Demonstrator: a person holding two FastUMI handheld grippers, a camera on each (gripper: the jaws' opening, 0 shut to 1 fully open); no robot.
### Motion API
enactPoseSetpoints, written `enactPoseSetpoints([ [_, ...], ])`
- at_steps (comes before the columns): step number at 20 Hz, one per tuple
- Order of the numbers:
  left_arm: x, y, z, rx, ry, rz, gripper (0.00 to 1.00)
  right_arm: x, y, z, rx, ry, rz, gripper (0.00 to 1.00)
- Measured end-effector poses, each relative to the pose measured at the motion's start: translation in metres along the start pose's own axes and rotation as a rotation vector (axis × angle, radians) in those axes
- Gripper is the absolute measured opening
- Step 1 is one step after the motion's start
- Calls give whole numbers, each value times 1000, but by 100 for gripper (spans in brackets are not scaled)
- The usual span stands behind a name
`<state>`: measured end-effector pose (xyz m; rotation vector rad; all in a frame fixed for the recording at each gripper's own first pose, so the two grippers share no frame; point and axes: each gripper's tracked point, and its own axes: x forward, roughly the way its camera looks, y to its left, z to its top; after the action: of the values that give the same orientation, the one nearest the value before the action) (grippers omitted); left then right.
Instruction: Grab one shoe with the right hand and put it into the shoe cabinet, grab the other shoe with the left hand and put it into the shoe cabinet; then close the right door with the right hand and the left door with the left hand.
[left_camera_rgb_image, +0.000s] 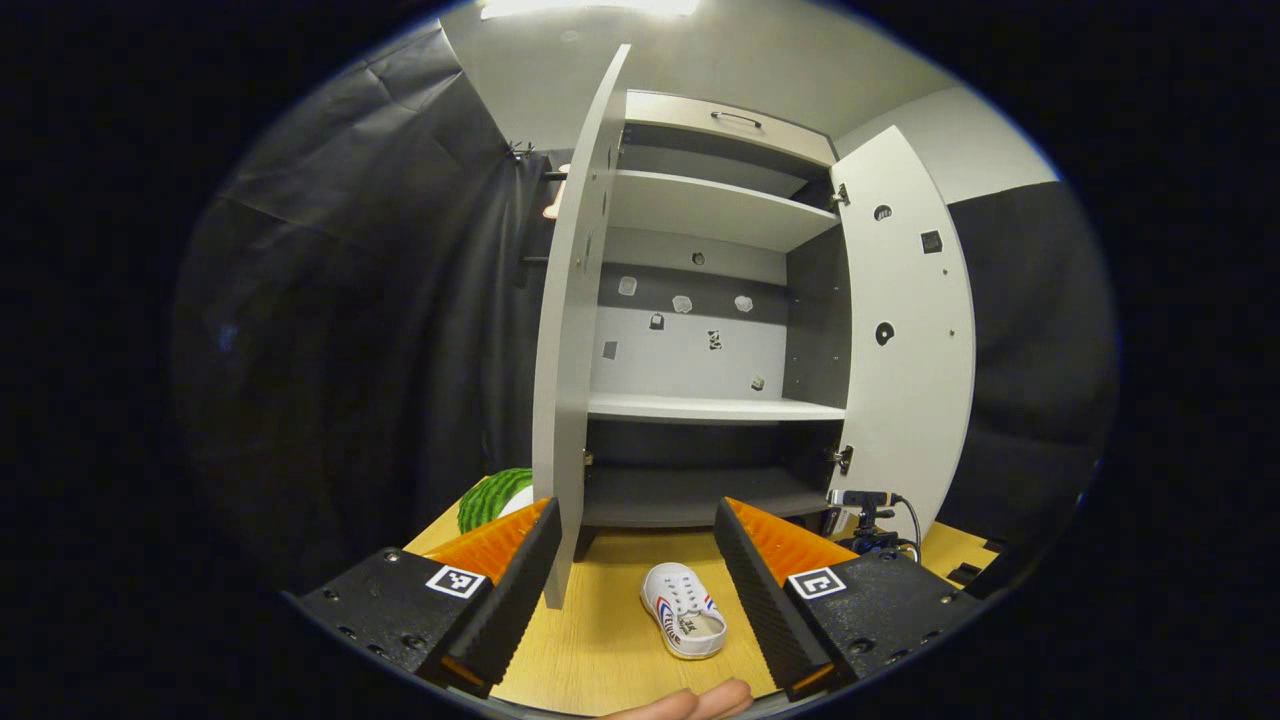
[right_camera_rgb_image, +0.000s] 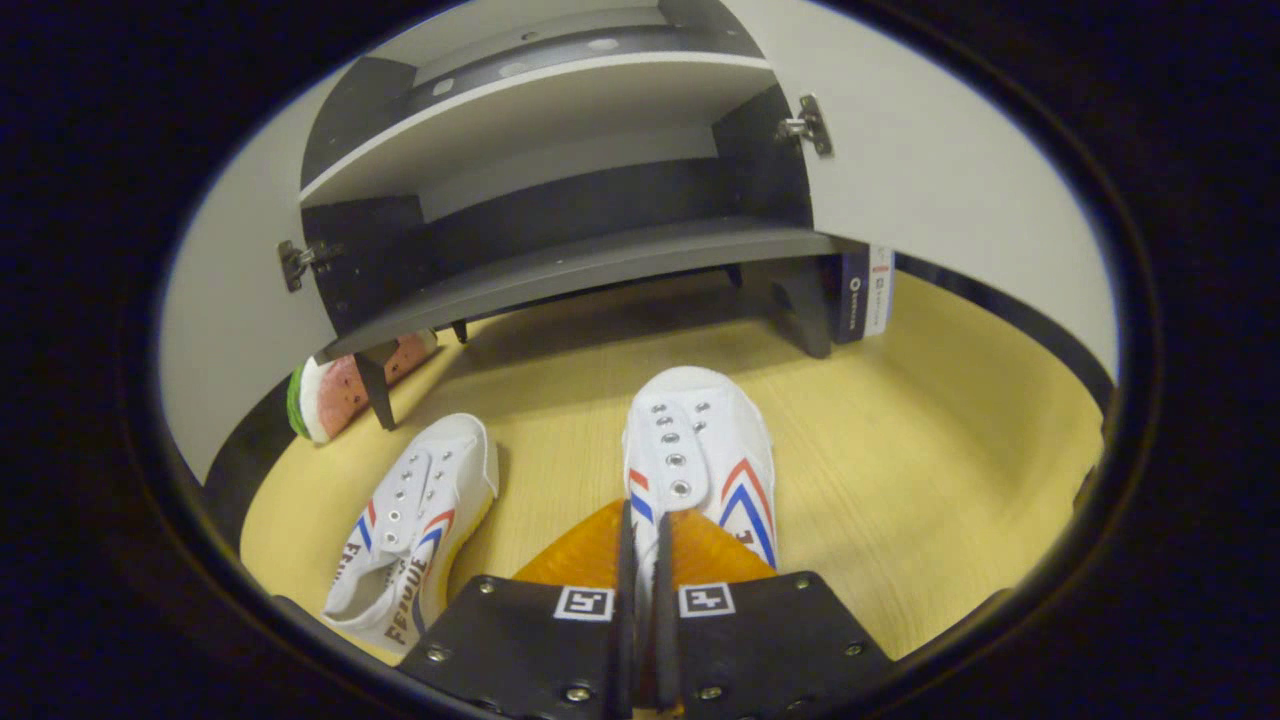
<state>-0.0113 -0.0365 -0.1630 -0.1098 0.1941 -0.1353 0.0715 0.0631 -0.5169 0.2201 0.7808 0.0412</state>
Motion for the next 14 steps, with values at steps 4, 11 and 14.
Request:
enactPoseSetpoints([
  [4,-2,-6,1,14,-23,-24,94,0,1,15,40,-76,78,1],
  [11,2,-16,-4,36,-39,-46,94,-39,23,32,-82,-229,117,0],
  [14,7,-19,-11,32,-22,-54,94,-61,34,55,-105,-286,140,0],
])
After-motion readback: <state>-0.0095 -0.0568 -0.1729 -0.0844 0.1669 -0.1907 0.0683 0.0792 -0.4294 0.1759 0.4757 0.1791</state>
